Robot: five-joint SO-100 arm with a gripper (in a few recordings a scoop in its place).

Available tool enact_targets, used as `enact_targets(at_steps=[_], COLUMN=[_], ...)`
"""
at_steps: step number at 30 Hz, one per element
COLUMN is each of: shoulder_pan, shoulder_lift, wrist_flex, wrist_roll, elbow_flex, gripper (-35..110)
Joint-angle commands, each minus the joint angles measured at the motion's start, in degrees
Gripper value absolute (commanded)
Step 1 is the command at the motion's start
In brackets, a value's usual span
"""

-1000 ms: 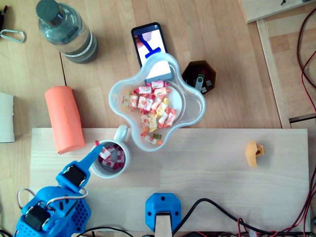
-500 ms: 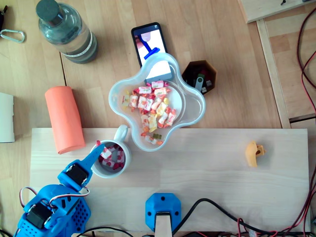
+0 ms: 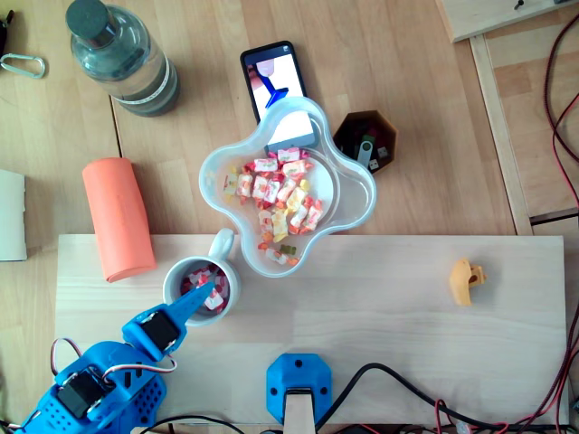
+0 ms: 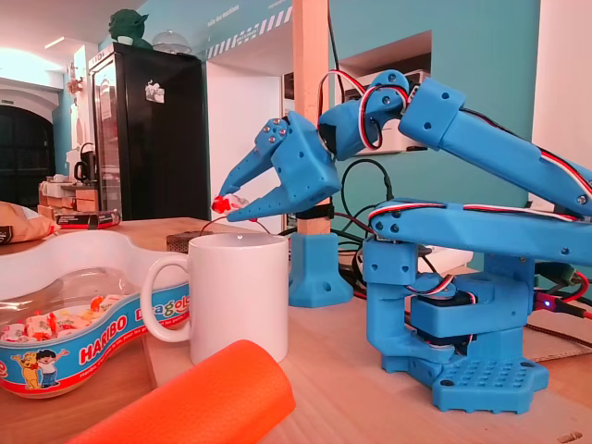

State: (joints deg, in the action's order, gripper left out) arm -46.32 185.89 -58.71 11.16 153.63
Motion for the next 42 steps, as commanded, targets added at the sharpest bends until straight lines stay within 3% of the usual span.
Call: enact_targets(at_steps=[1, 22, 32, 42], shoulder_pan=[-0.9, -0.6, 6.2, 6.3], shoulder_lift=[3.6, 9.1, 9.1, 9.1], wrist_flex=[-0.2, -0.2, -0.2, -0.9], wrist_roll=[0.8, 0.8, 0.9, 0.9], elbow_flex=[-0.3, 3.5, 3.6, 3.9], gripper=[-2, -3, -3, -2])
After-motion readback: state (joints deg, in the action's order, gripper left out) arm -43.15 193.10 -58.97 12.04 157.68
